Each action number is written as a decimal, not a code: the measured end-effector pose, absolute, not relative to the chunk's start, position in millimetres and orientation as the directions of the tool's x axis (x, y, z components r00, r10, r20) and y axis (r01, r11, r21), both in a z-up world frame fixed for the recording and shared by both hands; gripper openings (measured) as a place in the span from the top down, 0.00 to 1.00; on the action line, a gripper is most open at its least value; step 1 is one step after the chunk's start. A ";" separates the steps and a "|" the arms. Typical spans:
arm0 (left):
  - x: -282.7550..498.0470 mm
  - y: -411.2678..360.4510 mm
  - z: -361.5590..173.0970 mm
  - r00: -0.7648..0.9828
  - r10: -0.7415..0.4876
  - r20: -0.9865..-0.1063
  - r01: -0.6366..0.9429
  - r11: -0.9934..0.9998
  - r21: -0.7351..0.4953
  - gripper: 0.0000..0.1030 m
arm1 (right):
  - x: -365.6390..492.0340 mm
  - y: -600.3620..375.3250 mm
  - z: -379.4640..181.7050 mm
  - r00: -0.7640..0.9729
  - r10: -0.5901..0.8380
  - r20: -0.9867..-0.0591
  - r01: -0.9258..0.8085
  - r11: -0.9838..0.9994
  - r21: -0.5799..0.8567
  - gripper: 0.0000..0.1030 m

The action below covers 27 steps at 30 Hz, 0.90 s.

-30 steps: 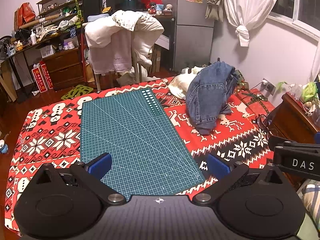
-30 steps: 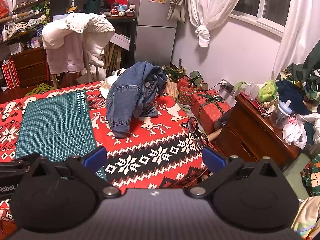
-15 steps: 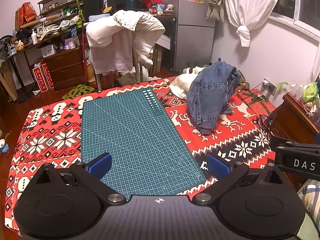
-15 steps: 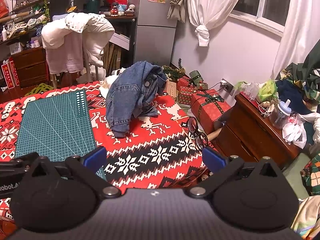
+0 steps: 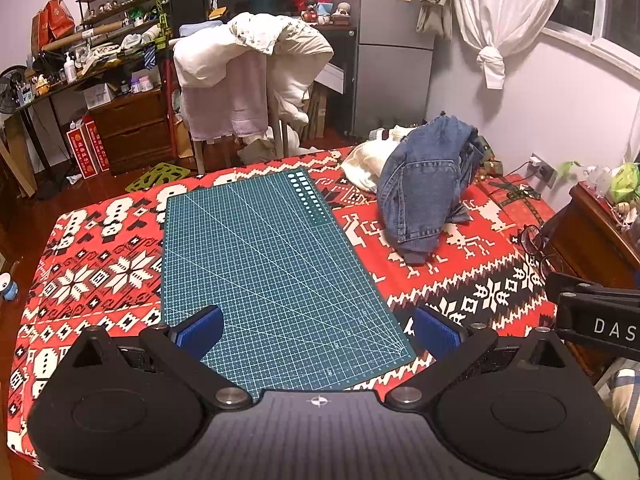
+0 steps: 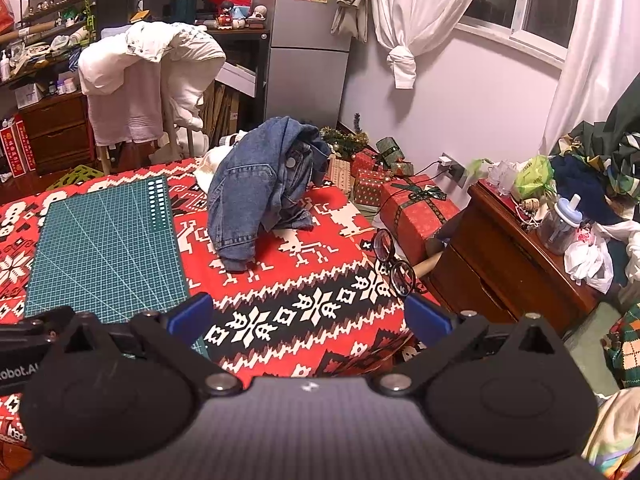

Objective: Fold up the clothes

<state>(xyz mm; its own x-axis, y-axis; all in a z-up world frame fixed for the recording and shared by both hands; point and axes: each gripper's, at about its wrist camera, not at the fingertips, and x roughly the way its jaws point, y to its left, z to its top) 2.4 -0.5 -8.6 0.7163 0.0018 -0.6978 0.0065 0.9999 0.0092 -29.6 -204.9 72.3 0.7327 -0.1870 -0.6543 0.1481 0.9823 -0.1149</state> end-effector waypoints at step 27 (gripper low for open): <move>28.4 32.0 -65.1 0.721 0.012 -0.692 -0.127 0.985 -0.115 0.01 | 12.2 -183.6 5.5 0.807 -0.125 -0.577 0.058 0.989 -0.134 0.00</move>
